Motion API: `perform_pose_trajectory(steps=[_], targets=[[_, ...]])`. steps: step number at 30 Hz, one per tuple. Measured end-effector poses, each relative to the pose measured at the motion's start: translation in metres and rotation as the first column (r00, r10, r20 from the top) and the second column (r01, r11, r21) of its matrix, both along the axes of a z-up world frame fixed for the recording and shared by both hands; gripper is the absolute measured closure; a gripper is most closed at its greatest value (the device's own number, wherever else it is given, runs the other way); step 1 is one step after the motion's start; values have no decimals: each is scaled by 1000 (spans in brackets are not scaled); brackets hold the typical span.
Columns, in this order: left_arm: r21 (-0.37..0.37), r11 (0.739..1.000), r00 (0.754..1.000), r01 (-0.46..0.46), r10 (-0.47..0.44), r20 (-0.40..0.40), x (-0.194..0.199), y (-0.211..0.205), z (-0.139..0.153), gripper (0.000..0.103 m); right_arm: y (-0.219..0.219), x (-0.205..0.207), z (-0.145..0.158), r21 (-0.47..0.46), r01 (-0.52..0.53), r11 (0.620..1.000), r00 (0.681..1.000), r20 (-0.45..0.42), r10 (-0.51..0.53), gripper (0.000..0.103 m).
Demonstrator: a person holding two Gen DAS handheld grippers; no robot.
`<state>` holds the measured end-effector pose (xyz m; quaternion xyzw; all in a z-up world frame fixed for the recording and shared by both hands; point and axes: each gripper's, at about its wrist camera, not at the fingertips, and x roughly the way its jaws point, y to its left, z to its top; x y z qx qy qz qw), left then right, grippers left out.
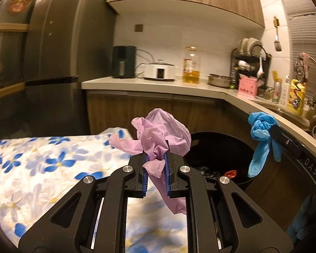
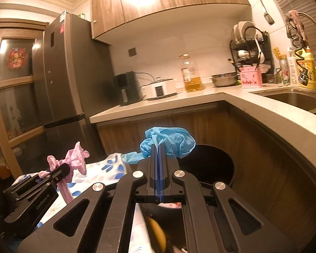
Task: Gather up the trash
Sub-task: 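Carry the pink and blue gloves over the black bin, then open both grippers to drop the gloves into the bin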
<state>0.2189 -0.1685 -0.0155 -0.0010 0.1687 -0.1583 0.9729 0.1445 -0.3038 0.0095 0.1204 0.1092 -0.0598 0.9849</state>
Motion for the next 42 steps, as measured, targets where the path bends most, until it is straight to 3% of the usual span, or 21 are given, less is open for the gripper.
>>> perform_pose_trajectory(steps=[17,42], targets=[[20,990,990,137,-137,-15,31,-79,-4,92,-42,19,-4,12,53,999,999,-4,-53,101],[33,985,985,171,-170,-34,50,-103,-12,91,-58,37,-10,40,15,999,1000,-3,-15,101]])
